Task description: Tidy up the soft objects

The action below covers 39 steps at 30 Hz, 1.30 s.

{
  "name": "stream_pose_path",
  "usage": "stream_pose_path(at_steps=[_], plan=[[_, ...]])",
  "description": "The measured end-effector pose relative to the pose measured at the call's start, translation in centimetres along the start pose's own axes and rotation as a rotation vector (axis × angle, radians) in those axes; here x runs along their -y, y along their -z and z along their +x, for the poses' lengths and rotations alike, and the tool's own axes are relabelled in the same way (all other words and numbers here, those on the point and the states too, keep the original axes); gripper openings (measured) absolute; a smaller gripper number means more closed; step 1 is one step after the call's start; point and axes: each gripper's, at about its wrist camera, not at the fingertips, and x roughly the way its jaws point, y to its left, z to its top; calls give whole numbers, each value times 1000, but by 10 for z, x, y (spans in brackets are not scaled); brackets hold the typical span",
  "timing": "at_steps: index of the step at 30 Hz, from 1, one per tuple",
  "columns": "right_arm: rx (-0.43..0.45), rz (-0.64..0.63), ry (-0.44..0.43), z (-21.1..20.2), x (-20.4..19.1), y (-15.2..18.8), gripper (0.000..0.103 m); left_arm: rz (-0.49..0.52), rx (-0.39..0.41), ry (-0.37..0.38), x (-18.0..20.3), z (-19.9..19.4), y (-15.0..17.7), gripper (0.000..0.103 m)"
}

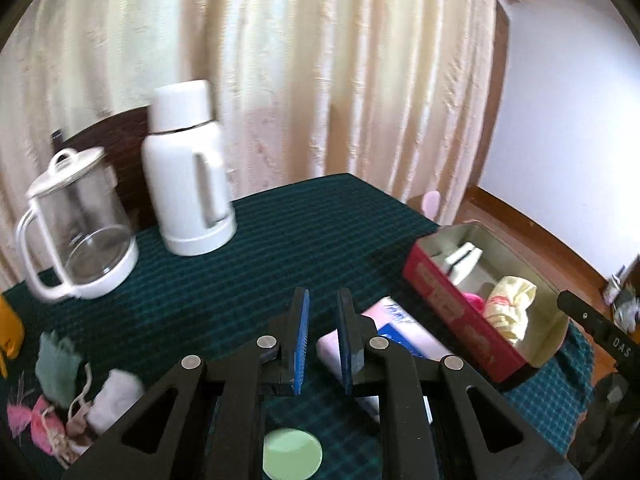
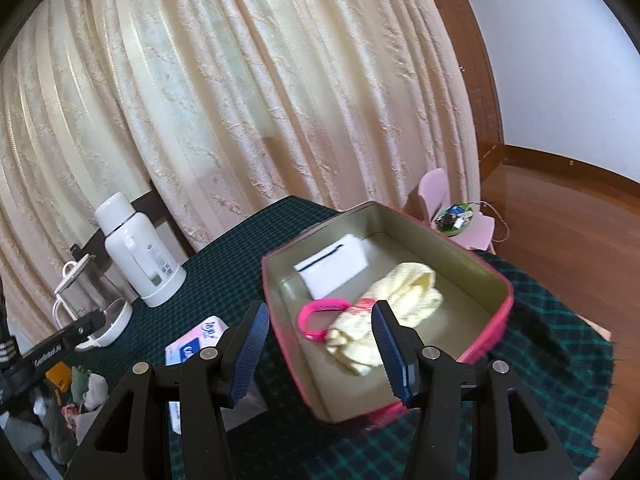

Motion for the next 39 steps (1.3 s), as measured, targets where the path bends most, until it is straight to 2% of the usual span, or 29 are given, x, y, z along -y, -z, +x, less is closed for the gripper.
stream_pose_path(at_steps=[3,8,15,21,24,26,27,33,39], plan=[[-5,15,-3,-3,8,1,57,15,2,13,8,1,-2,14],[-42,-10,-86,-6,-2,13,57,-43,-34,-13,-10,2,4,15],[-134,-157,-298,-5,-64,41,57,-124,-53,-79,-42,-6,20,21],[-236,-330,-438,-1,-124,73,57,-122,-36,-115,-59,-25,34,24],[-292,-390,-484,9,-146,85,57,-133,-24,-124,-69,-36,41,37],[-339,-416,-495,19,-159,92,57,-148,-13,-132,-77,-44,45,51],[-365,-428,-502,27,-165,96,57,-154,-9,-137,-80,-47,47,53],[-435,-475,-458,58,-187,108,57,-201,-4,-147,-107,-62,61,55],[-456,-528,-406,76,-199,117,57,-265,-15,-168,-136,-66,75,56]])
